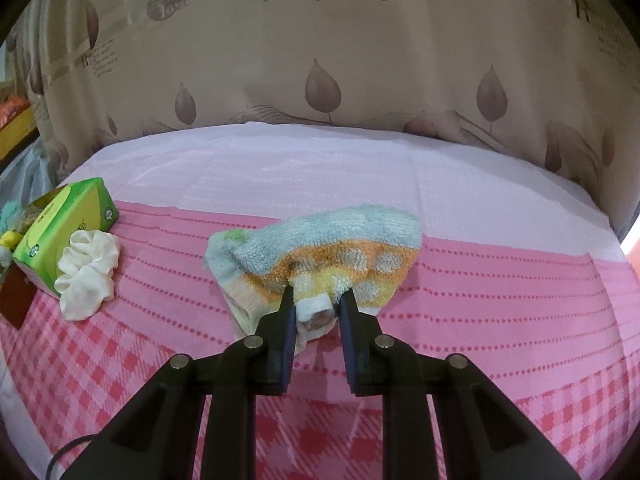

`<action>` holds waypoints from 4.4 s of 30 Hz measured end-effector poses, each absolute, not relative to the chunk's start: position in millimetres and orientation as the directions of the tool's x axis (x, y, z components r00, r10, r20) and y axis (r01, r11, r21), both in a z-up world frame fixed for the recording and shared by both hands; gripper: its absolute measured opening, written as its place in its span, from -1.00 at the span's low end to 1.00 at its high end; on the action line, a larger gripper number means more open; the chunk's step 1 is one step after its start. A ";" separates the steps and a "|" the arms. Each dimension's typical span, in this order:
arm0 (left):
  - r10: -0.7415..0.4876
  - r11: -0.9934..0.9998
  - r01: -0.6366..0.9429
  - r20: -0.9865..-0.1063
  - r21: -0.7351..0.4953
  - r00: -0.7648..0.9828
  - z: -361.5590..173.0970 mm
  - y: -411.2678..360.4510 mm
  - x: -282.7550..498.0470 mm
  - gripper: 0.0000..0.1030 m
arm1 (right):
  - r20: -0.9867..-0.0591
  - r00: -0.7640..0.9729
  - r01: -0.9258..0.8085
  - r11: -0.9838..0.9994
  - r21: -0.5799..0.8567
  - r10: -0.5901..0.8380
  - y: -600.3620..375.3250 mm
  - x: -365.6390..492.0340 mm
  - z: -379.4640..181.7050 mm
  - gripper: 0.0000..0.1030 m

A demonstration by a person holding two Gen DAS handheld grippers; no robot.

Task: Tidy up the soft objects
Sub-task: 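Grasp the cream scrunchie with the left tool, then carry the cream scrunchie into the gold tin and open the left tool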

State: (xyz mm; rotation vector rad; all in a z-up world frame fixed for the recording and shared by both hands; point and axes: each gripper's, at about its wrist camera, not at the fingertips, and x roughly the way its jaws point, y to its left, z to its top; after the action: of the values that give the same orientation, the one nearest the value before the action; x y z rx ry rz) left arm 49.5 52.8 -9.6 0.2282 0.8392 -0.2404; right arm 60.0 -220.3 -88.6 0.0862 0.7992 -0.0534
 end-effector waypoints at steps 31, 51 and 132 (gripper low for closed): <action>-0.062 0.939 0.342 -0.959 0.037 0.276 -86.3 -45.6 146.0 -0.09 | -0.720 0.688 0.069 0.981 0.183 0.086 -239.4 61.9 -94.8 -0.61; -0.141 0.930 0.367 -0.949 -0.029 0.282 -79.9 -49.1 136.9 -0.84 | -0.724 0.682 0.069 0.977 0.200 0.100 -241.1 63.6 -96.2 -0.58; 0.170 0.985 -0.100 -0.846 0.138 0.506 -44.8 239.9 86.1 -0.60 | -0.726 0.687 0.068 0.992 0.106 0.031 -221.6 64.3 -88.1 -0.62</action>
State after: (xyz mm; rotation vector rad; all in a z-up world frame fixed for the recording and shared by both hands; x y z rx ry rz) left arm 86.1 239.9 -44.8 0.0747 1.0282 0.1631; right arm 64.3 -221.6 -88.1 0.1282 0.8137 -0.0207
